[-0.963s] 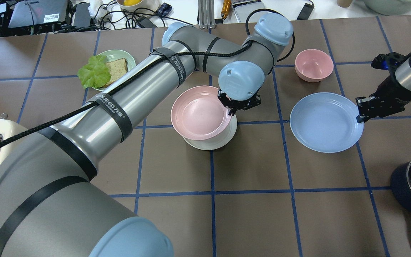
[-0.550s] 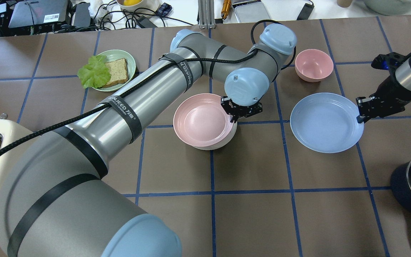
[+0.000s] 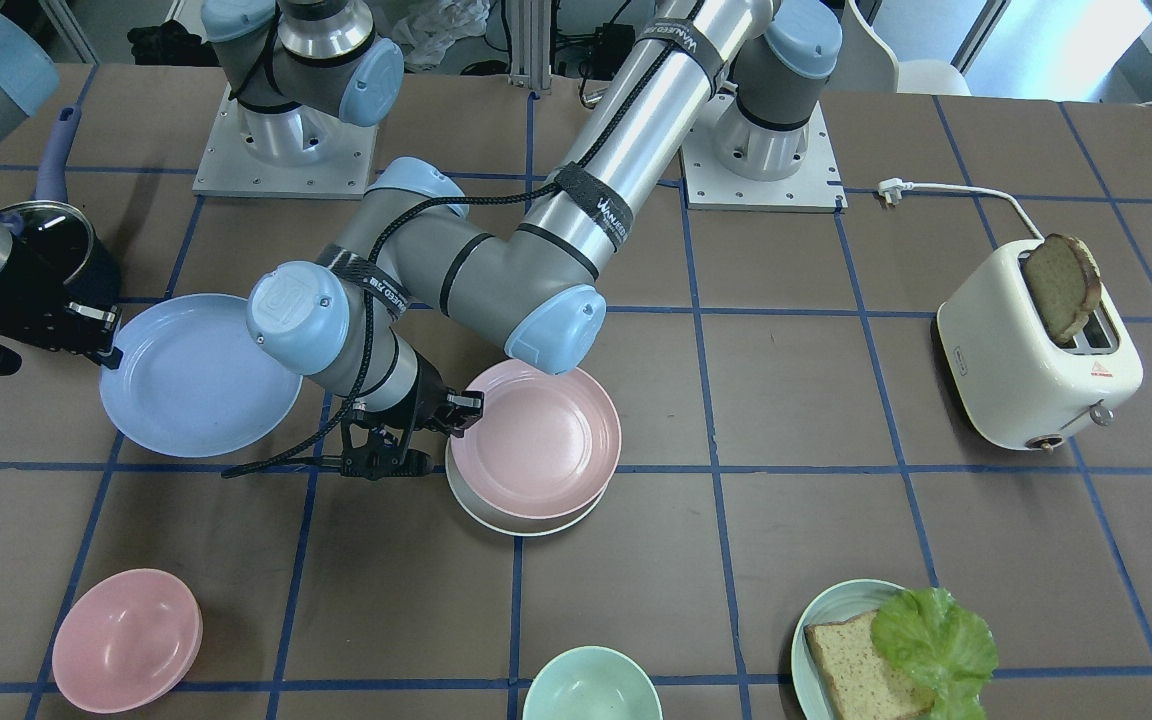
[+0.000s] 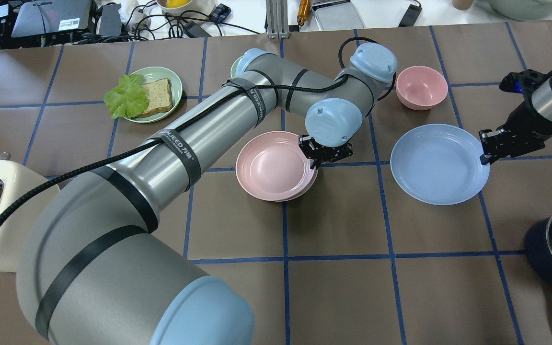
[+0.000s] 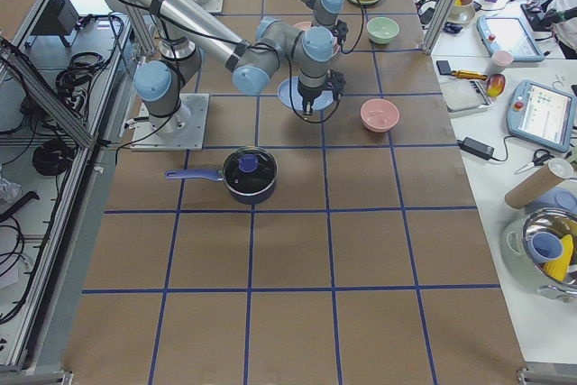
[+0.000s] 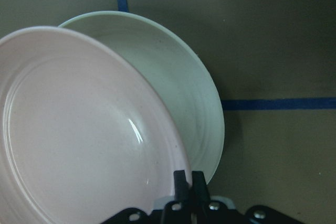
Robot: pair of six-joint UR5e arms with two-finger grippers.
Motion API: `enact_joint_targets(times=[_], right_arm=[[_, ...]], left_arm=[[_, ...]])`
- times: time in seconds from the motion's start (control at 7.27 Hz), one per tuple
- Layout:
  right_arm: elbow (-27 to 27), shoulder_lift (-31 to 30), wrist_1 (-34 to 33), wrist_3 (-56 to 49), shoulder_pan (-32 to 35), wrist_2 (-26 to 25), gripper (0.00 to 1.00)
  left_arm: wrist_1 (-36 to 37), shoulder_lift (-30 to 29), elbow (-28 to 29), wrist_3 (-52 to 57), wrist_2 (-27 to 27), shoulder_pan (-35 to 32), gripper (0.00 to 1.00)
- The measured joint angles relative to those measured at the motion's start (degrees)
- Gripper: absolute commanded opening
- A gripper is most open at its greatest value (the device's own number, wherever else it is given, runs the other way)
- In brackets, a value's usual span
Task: Stack three plates with pink and blue
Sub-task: 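Open the left gripper and raise it off the pink plate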
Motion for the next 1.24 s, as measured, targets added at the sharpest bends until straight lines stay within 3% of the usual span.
enact_joint_targets(times=[0.28, 0.55, 0.69, 0.83, 0.96, 1.24], right_arm=[[0.06, -0.11, 0.17, 0.06, 0.06, 0.21, 0.0], [0.13, -0.07, 0.39, 0.12, 0.08, 0.42, 0.0], [0.13, -0.1, 0.4, 0.13, 0.09, 0.37, 0.0], [0.12, -0.14, 0.4, 0.13, 0.09, 0.35, 0.0], [0.12, -0.19, 0.39, 0.14, 0.15, 0.37, 0.0], [0.11, 0.02, -0.08, 0.4, 1.06, 0.19, 0.0]], left_arm=[[0.06, -0.84, 0.94, 0.0, 0.06, 0.0, 0.03], [0.05, -1.39, 1.23, 0.01, 0.16, 0.0, 0.3], [0.01, -1.39, 1.28, 0.17, 0.4, 0.0, 0.31], [-0.01, -1.35, 1.35, 0.44, 0.63, 0.01, 0.79], [-0.06, -1.22, 1.47, 0.51, 0.69, 0.08, 1.0], [-0.52, 0.08, 1.69, 0.45, 0.39, 0.16, 1.0]])
